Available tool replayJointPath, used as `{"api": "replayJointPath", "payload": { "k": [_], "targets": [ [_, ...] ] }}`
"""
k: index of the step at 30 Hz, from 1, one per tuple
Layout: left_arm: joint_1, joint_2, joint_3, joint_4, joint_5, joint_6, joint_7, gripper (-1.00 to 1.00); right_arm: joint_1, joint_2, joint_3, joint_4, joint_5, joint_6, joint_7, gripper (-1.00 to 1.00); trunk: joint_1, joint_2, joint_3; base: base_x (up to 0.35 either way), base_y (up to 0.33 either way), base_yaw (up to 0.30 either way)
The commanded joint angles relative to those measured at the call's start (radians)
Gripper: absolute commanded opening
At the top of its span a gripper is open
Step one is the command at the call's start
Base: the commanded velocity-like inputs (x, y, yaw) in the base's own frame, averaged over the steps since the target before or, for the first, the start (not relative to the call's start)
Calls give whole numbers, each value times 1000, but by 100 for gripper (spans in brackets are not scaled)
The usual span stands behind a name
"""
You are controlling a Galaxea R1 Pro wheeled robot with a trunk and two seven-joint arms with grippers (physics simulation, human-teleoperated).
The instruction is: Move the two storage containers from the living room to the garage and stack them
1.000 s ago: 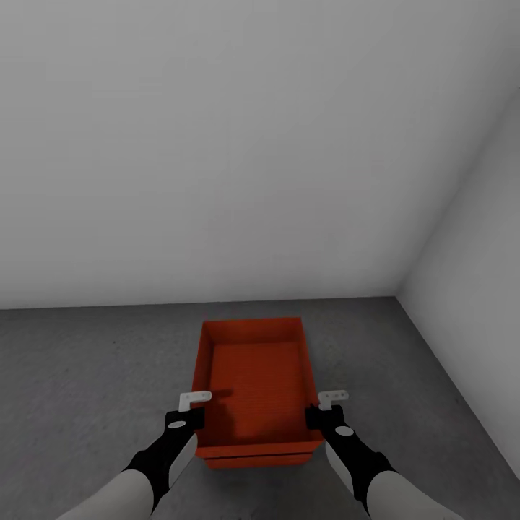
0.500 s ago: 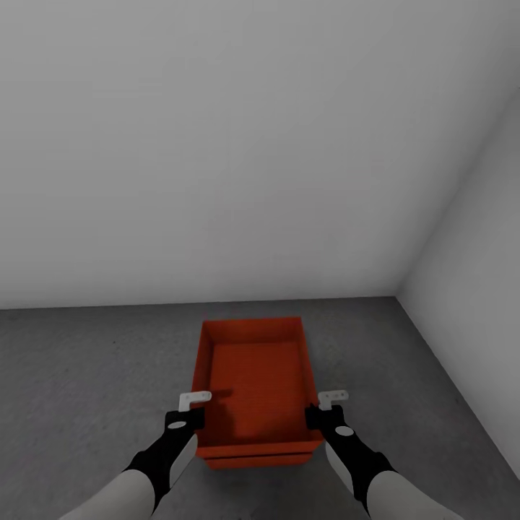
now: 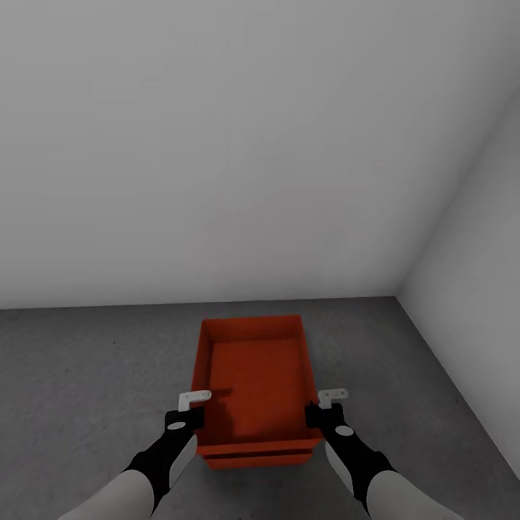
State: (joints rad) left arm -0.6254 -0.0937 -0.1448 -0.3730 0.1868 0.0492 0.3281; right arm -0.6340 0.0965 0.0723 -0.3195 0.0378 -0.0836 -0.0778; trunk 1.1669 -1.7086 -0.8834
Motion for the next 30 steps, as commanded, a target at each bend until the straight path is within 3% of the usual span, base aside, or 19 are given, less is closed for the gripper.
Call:
{"api": "replayJointPath", "payload": {
  "k": [1, 30],
  "targets": [
    [0, 7, -3, -3, 12, 6, 10, -100, -1, -1, 2, -1, 5, -1, -6, -100, 0, 0, -1, 0, 0, 0],
    [5, 7, -8, -12, 9, 4, 17, -100, -1, -1, -2, -1, 17, -1, -9, -100, 0, 0, -1, 0, 0, 0]
  ]
}}
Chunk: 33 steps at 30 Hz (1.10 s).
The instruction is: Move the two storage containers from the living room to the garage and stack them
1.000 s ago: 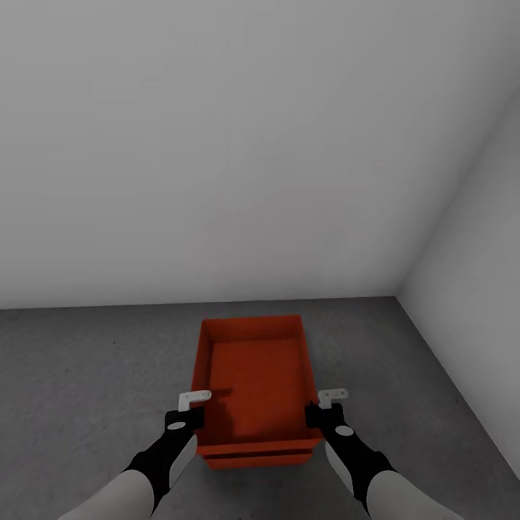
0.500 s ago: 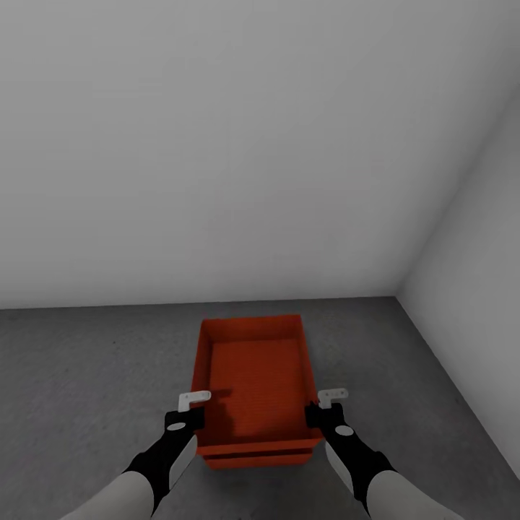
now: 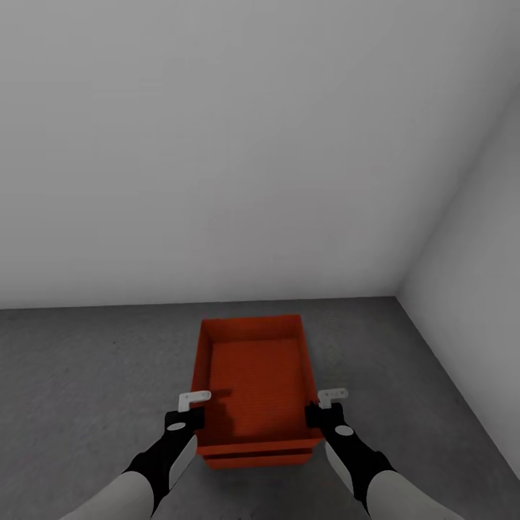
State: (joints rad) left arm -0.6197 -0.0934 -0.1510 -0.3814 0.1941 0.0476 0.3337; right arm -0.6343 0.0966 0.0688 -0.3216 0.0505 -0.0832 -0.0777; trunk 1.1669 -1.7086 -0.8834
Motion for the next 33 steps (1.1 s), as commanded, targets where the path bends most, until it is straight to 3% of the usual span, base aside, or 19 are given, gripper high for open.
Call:
{"api": "replayJointPath", "payload": {
  "k": [1, 14, 24, 33],
  "targets": [
    [0, 7, -3, -4, 3, 6, 11, -100, -1, -2, 1, 1, 5, -1, -10, -100, 0, 0, -1, 0, 0, 0],
    [0, 6, 2, -6, 2, 6, 11, -100, -1, -2, -7, 1, 5, -1, -10, -100, 0, 0, -1, 0, 0, 0],
    [0, 6, 3, -7, 3, 8, 11, -100, -1, -2, -7, 1, 5, -1, -10, -100, 38, -70, -32, 0, 0, 0],
    [0, 6, 3, -8, 30, 8, 13, -100, -1, -3, -7, 1, 5, 0, -10, -100, 73, -133, -60, 0, 0, 0]
  ]
}}
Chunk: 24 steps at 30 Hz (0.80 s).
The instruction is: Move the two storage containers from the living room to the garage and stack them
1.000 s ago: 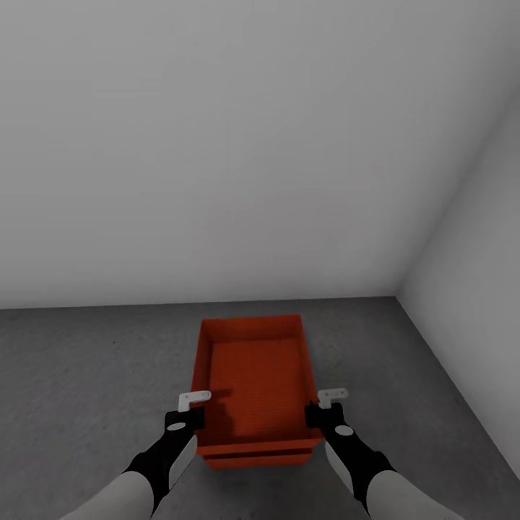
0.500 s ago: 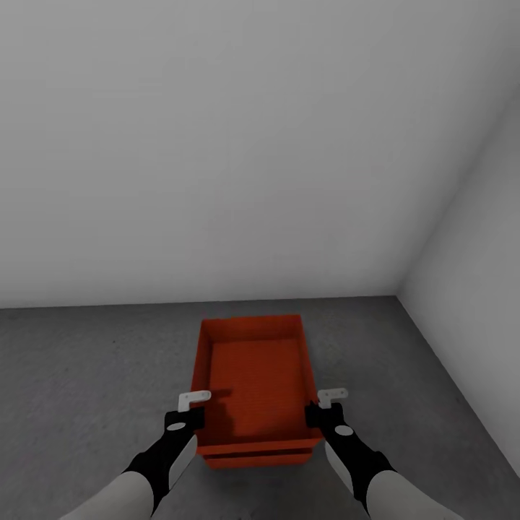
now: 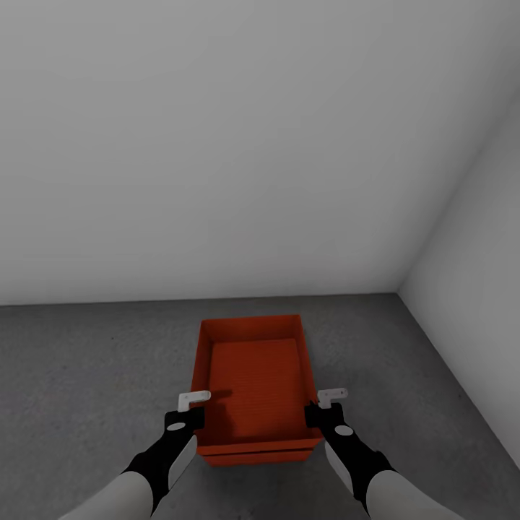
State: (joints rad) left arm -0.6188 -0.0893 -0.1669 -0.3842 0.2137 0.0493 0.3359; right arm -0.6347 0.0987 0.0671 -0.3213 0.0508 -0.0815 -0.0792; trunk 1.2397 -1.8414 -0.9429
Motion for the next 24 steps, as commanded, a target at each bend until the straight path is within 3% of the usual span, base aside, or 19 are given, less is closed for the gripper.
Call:
{"api": "replayJointPath", "payload": {
  "k": [1, 8, 24],
  "targets": [
    [-1, 2, 19, -6, 12, 6, 11, -100, 0, -5, -6, 1, 4, -1, -8, -100, 4, -8, -4, 0, 0, 0],
    [-1, 2, 18, -7, 15, 6, 11, -100, 0, -5, -6, 1, 4, 0, -8, -100, 31, -57, -26, 0, 0, 0],
    [-1, 2, 18, -6, 15, 6, 11, -100, 0, -3, -6, 1, 3, -1, -8, -100, 31, -57, -26, 0, 0, 0]
  ]
}}
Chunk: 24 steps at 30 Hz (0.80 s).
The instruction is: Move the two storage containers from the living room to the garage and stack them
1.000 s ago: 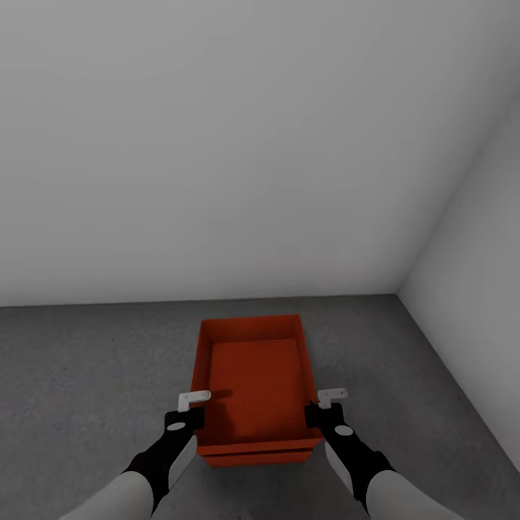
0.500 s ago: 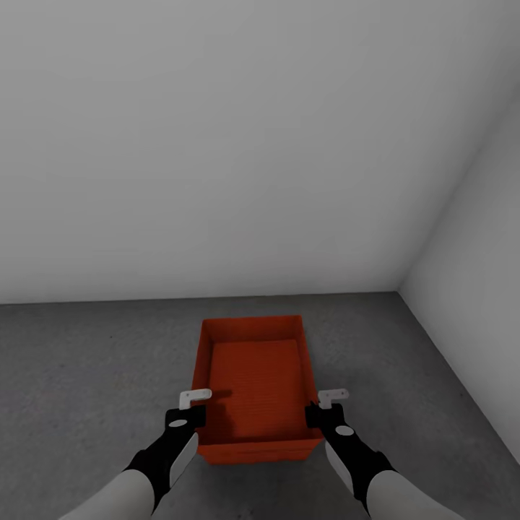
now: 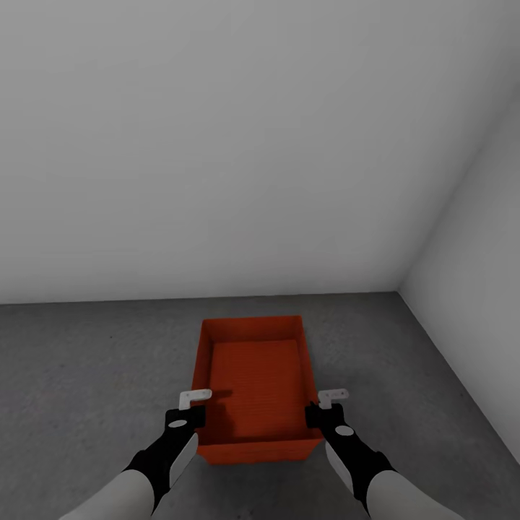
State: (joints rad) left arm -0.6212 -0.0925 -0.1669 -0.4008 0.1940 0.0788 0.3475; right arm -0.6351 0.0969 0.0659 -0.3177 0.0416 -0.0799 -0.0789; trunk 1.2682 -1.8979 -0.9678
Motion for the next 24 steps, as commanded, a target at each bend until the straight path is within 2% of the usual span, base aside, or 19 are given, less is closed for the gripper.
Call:
{"api": "replayJointPath", "payload": {
  "k": [1, 12, 13, 24],
  "targets": [
    [1, 5, 18, 11, 35, -24, -1, -100, 0, -2, -5, -3, 12, -3, -9, -100, 2, 0, -1, 0, 0, 0],
    [1, 5, 18, 5, 34, -22, -2, -100, 0, -3, -5, -3, 11, -1, -7, -100, 2, 0, -1, 0, 0, 0],
    [1, 5, 18, 6, 34, -20, -2, 100, 0, -3, -5, -3, 11, -1, -7, 100, 2, 0, -1, 0, 0, 0],
    [1, 6, 18, 6, 34, -21, -1, 100, 0, -4, -5, -3, 11, 6, -6, 100, 2, 0, -1, 0, 0, 0]
  ]
}}
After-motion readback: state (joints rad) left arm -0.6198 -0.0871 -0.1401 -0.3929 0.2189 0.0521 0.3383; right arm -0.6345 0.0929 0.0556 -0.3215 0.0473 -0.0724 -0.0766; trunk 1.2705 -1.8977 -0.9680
